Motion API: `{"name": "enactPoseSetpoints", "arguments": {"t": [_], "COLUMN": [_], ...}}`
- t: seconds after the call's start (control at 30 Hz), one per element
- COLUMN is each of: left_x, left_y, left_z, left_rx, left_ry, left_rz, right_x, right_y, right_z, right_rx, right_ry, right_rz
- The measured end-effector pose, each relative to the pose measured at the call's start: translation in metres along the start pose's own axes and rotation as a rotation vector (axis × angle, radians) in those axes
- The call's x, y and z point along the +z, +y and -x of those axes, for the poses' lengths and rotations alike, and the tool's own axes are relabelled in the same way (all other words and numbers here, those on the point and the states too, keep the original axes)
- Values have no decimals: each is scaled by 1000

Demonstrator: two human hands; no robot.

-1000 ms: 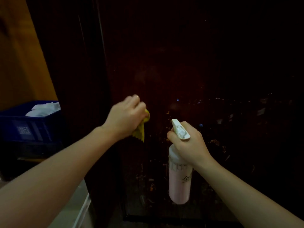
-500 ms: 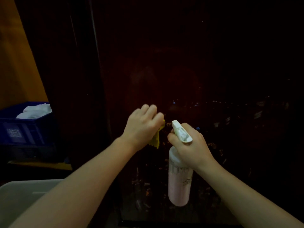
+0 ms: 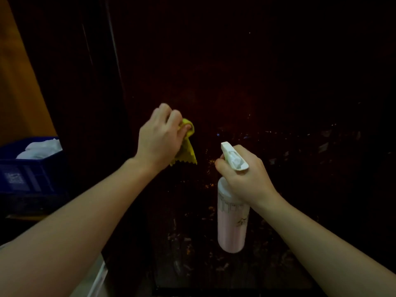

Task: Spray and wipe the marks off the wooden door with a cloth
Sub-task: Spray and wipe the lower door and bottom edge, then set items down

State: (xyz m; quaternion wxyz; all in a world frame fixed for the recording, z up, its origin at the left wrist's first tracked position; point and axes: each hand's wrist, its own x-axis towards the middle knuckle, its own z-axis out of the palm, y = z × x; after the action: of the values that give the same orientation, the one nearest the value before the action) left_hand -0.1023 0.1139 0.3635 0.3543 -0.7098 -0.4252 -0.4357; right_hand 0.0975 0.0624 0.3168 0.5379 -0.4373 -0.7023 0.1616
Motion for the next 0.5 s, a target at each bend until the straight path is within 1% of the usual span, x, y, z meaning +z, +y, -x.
{"name": "enactPoseSetpoints", "arguments": {"t": [0.1,0.2,0.37,0.5], "left_x": [-1,1,3,4], "left_y": [1,4,7,9], "left_z": [-17,-17,-9,-1], "left_rx": [-38,-71,0,37], "left_ry": [35,55,30,-11], "left_rz": [-15,-24,-40,-53], "right_x": [1,1,6,14], "right_y": [-2,2,13,20], "right_z": [-3,0,12,18], "right_rx": [-27,-7,101,47], "right_ry": [19,27,-112,-84], "right_rz": [44,33,66,91]}}
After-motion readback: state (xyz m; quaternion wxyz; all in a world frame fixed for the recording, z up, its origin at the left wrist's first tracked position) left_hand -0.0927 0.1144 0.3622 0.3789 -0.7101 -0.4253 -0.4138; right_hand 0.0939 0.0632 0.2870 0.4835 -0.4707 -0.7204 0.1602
